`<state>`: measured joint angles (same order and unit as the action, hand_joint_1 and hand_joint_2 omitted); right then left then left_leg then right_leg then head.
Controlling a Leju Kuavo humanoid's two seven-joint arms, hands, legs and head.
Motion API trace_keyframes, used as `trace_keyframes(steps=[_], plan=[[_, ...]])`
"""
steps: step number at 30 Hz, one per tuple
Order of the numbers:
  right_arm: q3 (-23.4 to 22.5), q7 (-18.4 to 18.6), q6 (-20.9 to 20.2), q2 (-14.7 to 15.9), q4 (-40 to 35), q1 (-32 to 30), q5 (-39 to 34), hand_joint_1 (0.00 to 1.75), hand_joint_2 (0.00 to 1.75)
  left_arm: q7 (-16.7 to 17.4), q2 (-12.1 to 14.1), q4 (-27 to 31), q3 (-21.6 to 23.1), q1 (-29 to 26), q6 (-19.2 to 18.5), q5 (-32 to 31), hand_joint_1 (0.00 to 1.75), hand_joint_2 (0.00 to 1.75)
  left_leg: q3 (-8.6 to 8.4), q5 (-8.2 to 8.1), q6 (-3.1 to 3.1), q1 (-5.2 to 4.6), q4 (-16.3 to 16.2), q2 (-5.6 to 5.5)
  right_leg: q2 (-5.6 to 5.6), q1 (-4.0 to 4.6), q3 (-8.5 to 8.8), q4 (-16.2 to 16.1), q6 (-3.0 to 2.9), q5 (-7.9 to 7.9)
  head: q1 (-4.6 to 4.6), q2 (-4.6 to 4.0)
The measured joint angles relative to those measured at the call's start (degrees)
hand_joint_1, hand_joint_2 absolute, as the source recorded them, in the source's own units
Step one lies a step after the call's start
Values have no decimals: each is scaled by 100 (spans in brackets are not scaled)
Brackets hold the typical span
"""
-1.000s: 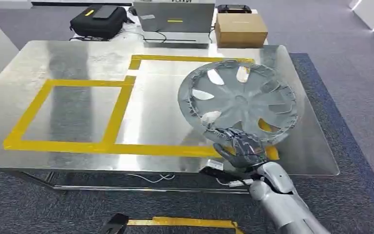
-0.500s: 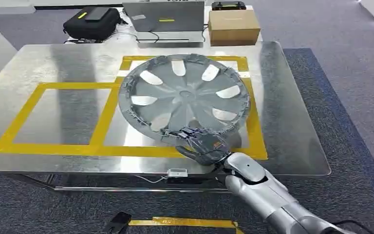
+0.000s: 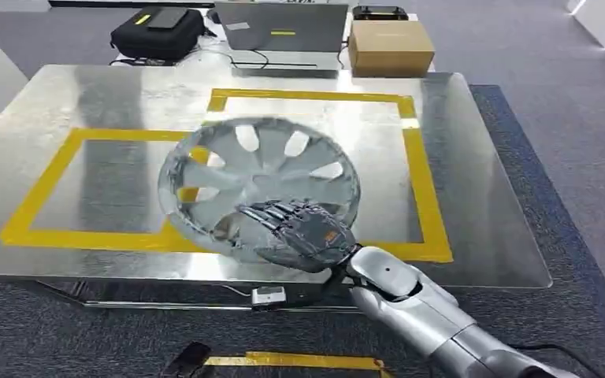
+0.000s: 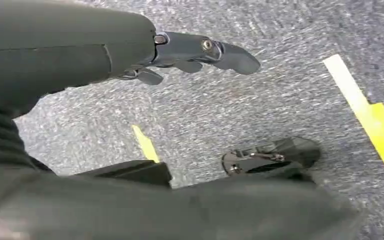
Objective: Take the parts from the cabinet and place them on the table.
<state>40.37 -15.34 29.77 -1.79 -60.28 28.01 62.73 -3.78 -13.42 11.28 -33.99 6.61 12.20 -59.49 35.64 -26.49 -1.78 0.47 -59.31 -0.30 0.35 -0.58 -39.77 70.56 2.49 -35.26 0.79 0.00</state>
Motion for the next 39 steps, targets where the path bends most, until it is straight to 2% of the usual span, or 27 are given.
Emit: trace_keyframes(steps=[1,2,3,4,6,8,11,12,14,16,17,18,19,21,22,23,26,27,28,29,31,32,33,34,36,38,39], plan=[[24,35,0,32,-39,-23,0,0,0,0,2,0,-2,-4,17,-4,0,0,0,-5,-10,-1,-1,-1,0,1,-221,413,10,-120,-9,0],[46,50,0,70,-57,-45,0,0,0,0,4,0,-7,-13,24,-7,0,0,-6,-6,-10,-3,-2,-3,0,1,-334,582,11,-98,-7,0],[66,59,0,96,-79,-61,2,0,0,0,4,0,-9,-20,26,-9,0,0,-14,-6,-10,-4,-2,-7,0,1,-308,466,1,52,-7,0],[92,59,0,114,-105,-61,2,0,0,0,4,0,-9,-19,24,-13,0,0,-21,-7,-9,-6,-4,-11,-1,1,-169,140,-16,283,-7,0],[116,63,0,120,-146,-43,7,0,0,-7,0,0,-11,-4,7,-33,0,0,-42,-17,6,-8,-6,-13,-2,4,318,-865,-73,764,-7,0],[140,74,2,122,-151,-21,37,0,0,-7,0,0,-11,8,-4,-37,0,0,-13,-30,55,-50,-36,-16,8,23,526,-1191,-100,713,2,0],[175,85,9,140,-157,-40,59,0,0,-7,-2,0,-11,-1,-7,-50,0,0,-22,10,147,-28,-1,-13,26,42,513,-1203,-172,751,2,0],[183,96,9,140,-162,-37,59,0,0,0,2,0,-11,-1,-11,-55,0,0,-1,-33,179,-18,-40,-10,1,-5,526,-1233,-220,814,-4,0],[205,133,13,138,-162,-37,63,0,0,22,2,0,-11,-1,-44,-57,0,0,136,-468,250,-6,-505,-1,-17,-7,520,-1233,-255,835,55,0],[238,146,17,140,-162,-64,66,0,0,9,9,0,-17,-7,-59,-55,0,0,453,-952,287,9,-1423,0,-34,-3,493,-1231,-271,848,48,0],[247,148,22,138,-162,-90,63,0,0,2,7,0,-17,-11,-64,-55,0,0,516,-1033,296,9,-1679,0,-39,-3,476,-1230,-272,864,52,0],[258,144,33,138,-162,-117,57,0,0,-2,7,0,-20,-14,-66,-52,0,0,455,-977,296,10,-1647,0,-42,-3,461,-1230,-269,875,48,0],[269,144,61,138,-162,-144,37,0,0,-9,9,0,-22,-13,-61,-50,0,0,273,-812,287,11,-1373,1,-43,-4,445,-1230,-262,895,50,0],[284,135,140,135,-166,-178,4,0,0,-13,9,0,-26,-8,-42,-48,0,0,-333,-386,247,10,-351,1,-39,-4,436,-1230,-234,926,50,0],[288,135,164,135,-183,-191,-4,0,0,-18,9,0,-28,1,-39,-48,0,0,-549,-387,216,4,61,-4,-38,7,428,-1228,-204,944,48,0],[288,135,184,135,-190,-195,-11,0,0,-22,4,0,-28,6,-39,-48,0,0,-553,-346,195,-15,109,-12,-34,39,400,-1202,-183,964,37,0],[312,135,197,133,-192,-234,-9,0,0,-24,2,0,-33,-14,-39,-46,0,0,-489,-277,92,-51,70,-14,-42,5,386,-1246,-57,1064,39,0],[319,135,199,137,-192,-237,-9,0,0,-24,-11,0,-33,-18,-39,-46,0,0,-468,-195,27,-3,134,5,-34,-8,341,-1225,-20,1029,46,0],[328,135,201,138,-192,-237,-9,0,0,-24,-9,0,-35,-3,-39,-46,0,0,-407,-143,-10,-13,134,21,-37,-7,237,-1108,-1,818,30,0],[337,135,205,135,-192,-235,-11,0,0,-26,-9,0,-37,6,-39,-46,0,0,-347,-101,-56,-12,130,24,-34,-9,140,-806,11,513,13,0],[358,131,219,138,-192,-257,-33,0,0,-24,-15,0,-39,4,-39,-46,0,0,-213,-2,-75,-24,127,33,-34,-9,-127,116,34,-22,13,0],[361,109,253,138,-192,-286,-91,0,0,-24,-13,0,-44,0,-39,-46,0,0,-143,46,-76,-28,122,38,-34,-9,-198,443,42,-146,4,0],[361,50,304,138,-197,-334,-160,0,0,-26,-13,0,-50,-3,-37,-46,0,0,-75,95,-75,-32,120,38,-34,-9,-157,539,39,-110,11,0],[356,15,362,140,-238,-407,-233,0,0,-26,-13,0,-70,-3,-33,-44,0,0,-10,146,-67,-36,118,37,-35,-8,27,368,27,61,7,0],[334,-55,510,140,-372,-544,-372,0,0,-26,-15,0,-98,-8,-24,-37,0,0,91,228,-39,-43,111,31,-35,-3,664,-493,-24,418,7,0],[243,-133,697,140,-615,-711,-528,0,0,-26,-24,0,-111,-12,-16,-37,0,0,145,288,15,-85,79,23,-42,30,1345,-1395,-75,338,0,0],[185,-177,794,149,-741,-826,-610,0,0,-26,-28,0,-120,-17,2,-37,0,0,158,347,49,-78,82,32,-45,23,1360,-1480,-75,307,22,0]])
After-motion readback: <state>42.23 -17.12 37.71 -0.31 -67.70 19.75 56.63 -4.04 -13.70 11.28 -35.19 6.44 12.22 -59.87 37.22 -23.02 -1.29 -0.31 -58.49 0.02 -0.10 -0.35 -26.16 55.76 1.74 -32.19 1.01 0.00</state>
